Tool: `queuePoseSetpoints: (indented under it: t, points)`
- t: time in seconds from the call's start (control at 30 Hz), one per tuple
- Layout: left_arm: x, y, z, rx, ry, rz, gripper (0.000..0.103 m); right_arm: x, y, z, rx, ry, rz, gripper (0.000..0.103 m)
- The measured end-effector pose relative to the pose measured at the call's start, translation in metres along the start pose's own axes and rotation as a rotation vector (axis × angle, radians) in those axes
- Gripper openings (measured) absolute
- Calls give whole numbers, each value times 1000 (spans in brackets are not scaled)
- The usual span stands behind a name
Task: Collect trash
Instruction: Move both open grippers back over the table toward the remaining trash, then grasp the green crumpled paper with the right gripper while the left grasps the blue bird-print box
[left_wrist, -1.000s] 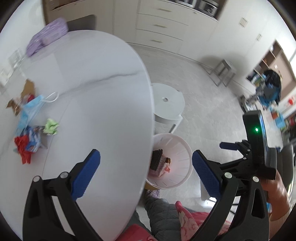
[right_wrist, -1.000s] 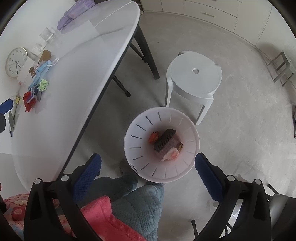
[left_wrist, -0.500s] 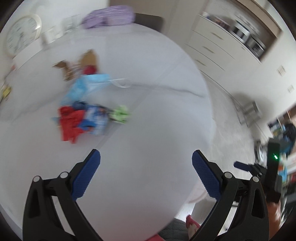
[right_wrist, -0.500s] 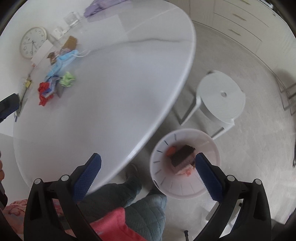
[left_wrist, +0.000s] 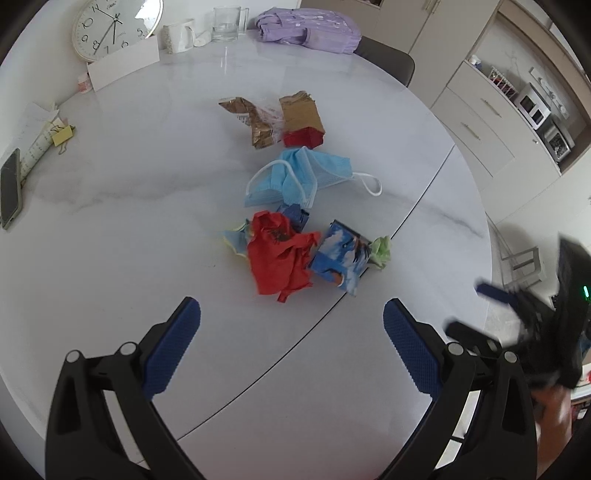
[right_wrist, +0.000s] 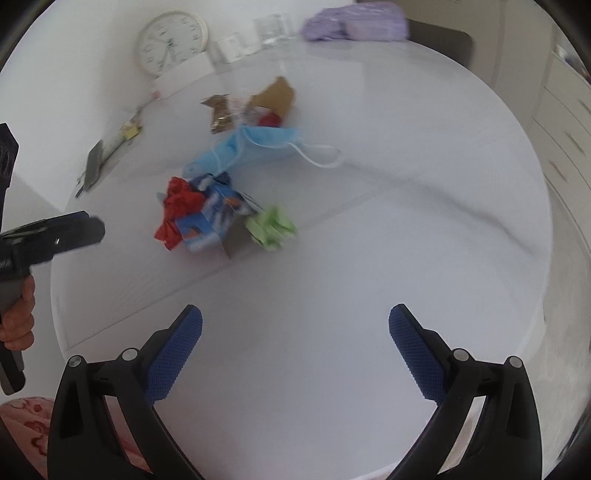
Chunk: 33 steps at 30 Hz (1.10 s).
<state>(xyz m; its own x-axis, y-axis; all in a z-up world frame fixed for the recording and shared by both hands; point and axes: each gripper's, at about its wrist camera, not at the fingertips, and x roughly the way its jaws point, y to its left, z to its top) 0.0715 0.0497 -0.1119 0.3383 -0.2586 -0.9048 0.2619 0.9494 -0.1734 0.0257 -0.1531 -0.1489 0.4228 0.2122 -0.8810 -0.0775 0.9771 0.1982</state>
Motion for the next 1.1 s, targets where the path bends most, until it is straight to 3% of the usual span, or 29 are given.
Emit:
queuePoseSetpoints:
  t: [0.2, 0.33, 0.4, 0.53, 0.83, 1.0, 1.1]
  points:
    - [1, 0, -7, 69, 13, -33, 95, 51, 18, 39, -191, 54, 44, 84]
    - [5, -5, -8, 101, 17, -38, 95, 74, 19, 52, -245, 97, 58, 76]
    - [8, -9, -5, 115, 20, -52, 95, 82, 17, 57, -271, 120, 75, 67]
    - [11, -20, 1, 161, 15, -53, 95, 87, 13, 60, -295, 153, 109, 40]
    - [40, -61, 30, 280, 26, -64, 95, 66, -18, 53, -197, 126, 175, 35]
    - [82, -78, 46, 336, 111, -28, 84, 35, -49, 32, -72, 73, 169, 35]
    - [100, -78, 49, 340, 153, -6, 84, 17, -60, 19, -30, 46, 168, 35]
